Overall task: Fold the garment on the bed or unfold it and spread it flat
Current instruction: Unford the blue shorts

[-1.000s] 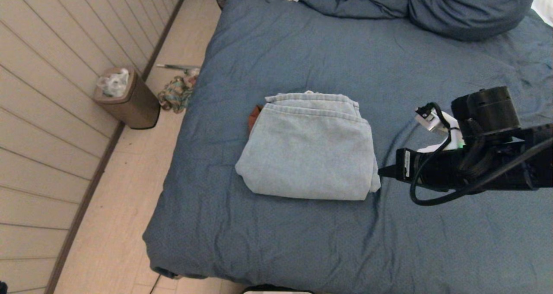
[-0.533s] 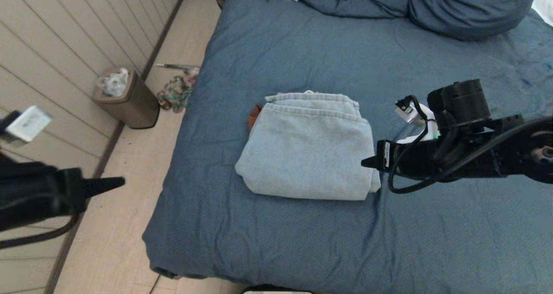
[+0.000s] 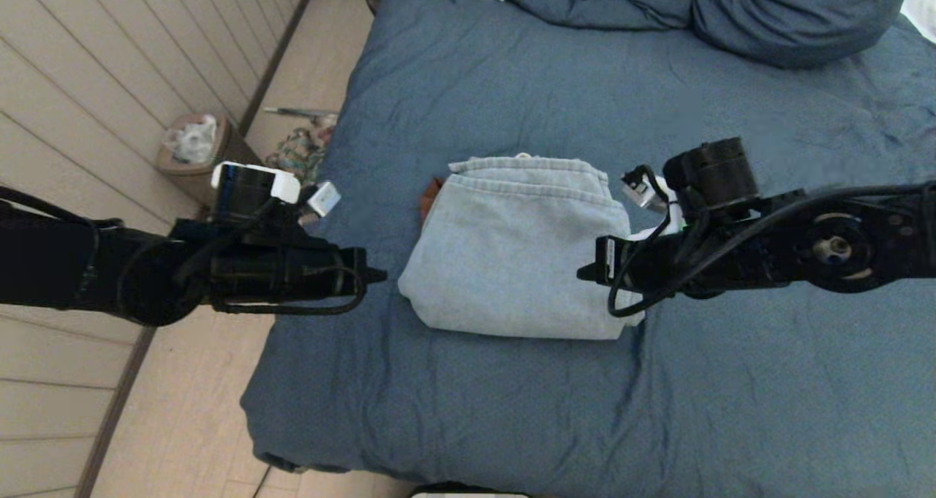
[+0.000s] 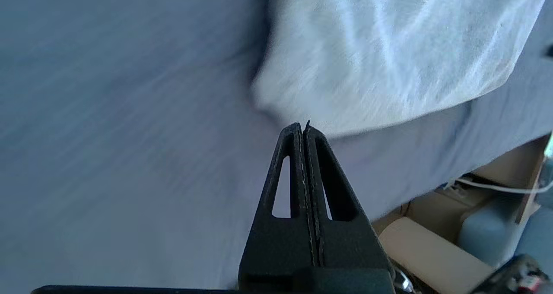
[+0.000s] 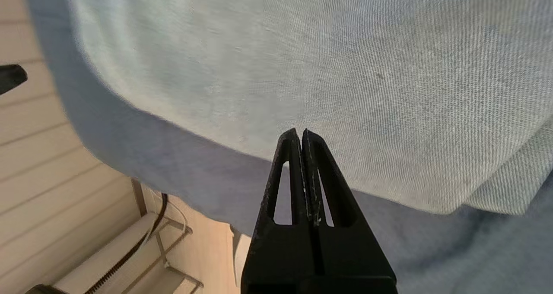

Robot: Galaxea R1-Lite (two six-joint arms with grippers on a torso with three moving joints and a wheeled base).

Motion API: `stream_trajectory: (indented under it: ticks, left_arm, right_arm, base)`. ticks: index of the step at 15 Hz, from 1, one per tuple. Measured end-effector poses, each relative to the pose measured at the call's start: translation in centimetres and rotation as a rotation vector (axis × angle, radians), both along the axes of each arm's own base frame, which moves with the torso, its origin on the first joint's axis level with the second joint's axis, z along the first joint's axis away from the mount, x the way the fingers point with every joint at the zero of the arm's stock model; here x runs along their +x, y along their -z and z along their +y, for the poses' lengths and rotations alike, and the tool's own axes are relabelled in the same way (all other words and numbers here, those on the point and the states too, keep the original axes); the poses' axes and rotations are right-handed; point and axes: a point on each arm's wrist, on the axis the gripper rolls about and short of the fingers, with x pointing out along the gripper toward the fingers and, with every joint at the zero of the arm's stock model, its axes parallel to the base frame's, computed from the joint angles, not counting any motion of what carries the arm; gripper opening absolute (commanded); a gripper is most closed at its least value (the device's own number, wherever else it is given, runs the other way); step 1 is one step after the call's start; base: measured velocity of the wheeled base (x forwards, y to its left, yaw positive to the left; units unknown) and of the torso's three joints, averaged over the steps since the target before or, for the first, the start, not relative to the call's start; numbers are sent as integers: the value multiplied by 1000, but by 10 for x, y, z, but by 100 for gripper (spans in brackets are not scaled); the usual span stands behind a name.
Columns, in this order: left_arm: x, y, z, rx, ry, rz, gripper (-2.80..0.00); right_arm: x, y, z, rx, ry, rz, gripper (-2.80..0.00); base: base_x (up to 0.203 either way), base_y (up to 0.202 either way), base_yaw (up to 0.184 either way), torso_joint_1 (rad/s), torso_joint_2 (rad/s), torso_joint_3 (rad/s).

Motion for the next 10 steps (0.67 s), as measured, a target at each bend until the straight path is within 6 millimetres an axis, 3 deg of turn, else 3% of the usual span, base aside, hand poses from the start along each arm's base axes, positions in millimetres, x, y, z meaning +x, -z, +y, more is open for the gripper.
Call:
stream_trajectory:
  ticks: [1,7,10]
  left_arm:
    - [5,6,-7,-3,14,-4,0]
    - [18,24,-46,14,-38,-95,0]
    - [34,15,-61,-20,-186,-230,0]
  right_arm:
    - [4,5,1,-9,9,9,0]
    - [6,8,1,-67,15,-13,0]
    - [9,-2,-2,-48,43,-74,0]
  base:
    - [0,0,0,0,0,0]
    - [0,0,0,0,0,0]
    - [0,0,0,0,0,0]
